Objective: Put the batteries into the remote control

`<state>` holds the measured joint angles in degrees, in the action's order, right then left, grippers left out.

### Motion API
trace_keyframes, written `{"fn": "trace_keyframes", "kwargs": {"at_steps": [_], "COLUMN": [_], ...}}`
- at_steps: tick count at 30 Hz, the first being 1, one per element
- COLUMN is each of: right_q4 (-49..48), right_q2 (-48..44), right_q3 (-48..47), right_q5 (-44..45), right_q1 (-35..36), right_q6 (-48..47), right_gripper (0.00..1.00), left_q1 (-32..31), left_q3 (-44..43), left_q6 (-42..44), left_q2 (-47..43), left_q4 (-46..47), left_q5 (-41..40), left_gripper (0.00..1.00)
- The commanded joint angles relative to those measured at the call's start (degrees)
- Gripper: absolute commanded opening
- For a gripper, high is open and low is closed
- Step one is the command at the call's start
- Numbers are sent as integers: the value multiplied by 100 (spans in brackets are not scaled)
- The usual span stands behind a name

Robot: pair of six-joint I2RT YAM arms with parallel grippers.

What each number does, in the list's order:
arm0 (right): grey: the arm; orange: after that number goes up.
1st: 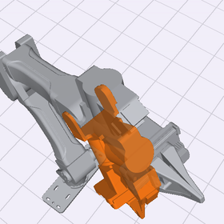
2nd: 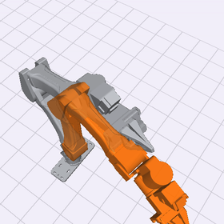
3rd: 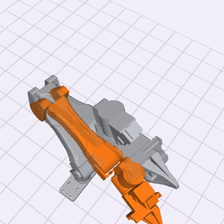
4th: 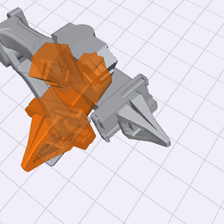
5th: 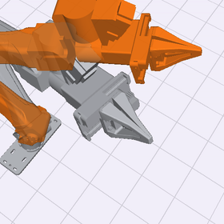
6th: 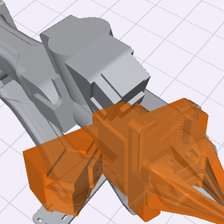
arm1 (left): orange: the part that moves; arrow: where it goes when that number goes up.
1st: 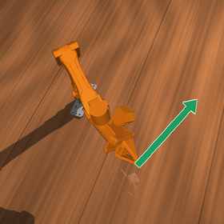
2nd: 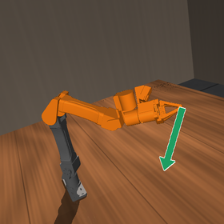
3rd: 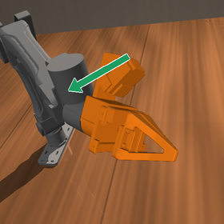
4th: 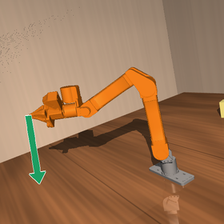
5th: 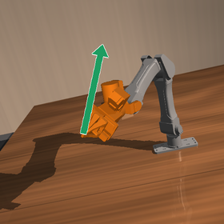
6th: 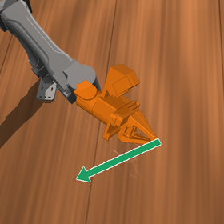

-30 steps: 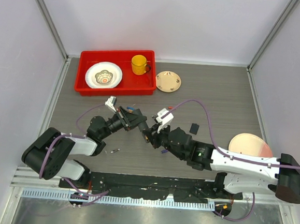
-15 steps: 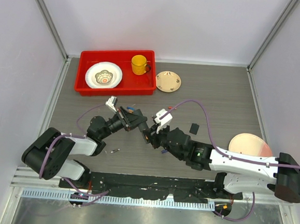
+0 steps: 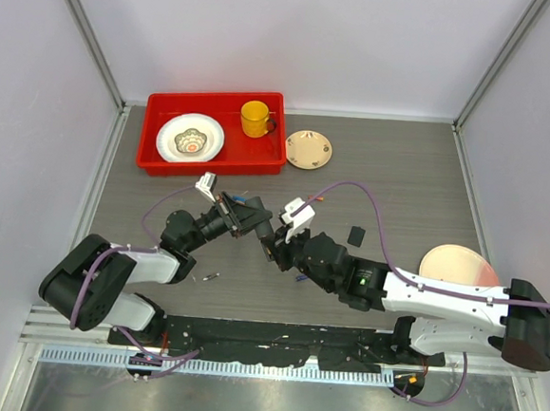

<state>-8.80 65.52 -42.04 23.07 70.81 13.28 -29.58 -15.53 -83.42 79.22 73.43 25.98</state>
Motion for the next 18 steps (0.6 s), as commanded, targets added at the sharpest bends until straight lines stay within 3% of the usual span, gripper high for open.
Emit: {"fn": "trace_keyframes", "kwargs": {"at_steps": [1,15,18], "right_q4": [317,1240,1310], "right_q2": [102,400,444], "right_q3": [-392,-937,-999], "right_q5": [-101,-303,-347], "right_q1": [56,56,56], "right_q6": [201,667,676], "right_gripper": [1,1,4], "left_q1": [-39,-56,-83], "left_q3": [-249,-222,-222], "left_q6": [10,273,300], "left_q2": [-232,-443,-443], "left_q4": [1517,1517,1517], "left_q5": [-224,-892,-901], "left_gripper": [0,0,0]}}
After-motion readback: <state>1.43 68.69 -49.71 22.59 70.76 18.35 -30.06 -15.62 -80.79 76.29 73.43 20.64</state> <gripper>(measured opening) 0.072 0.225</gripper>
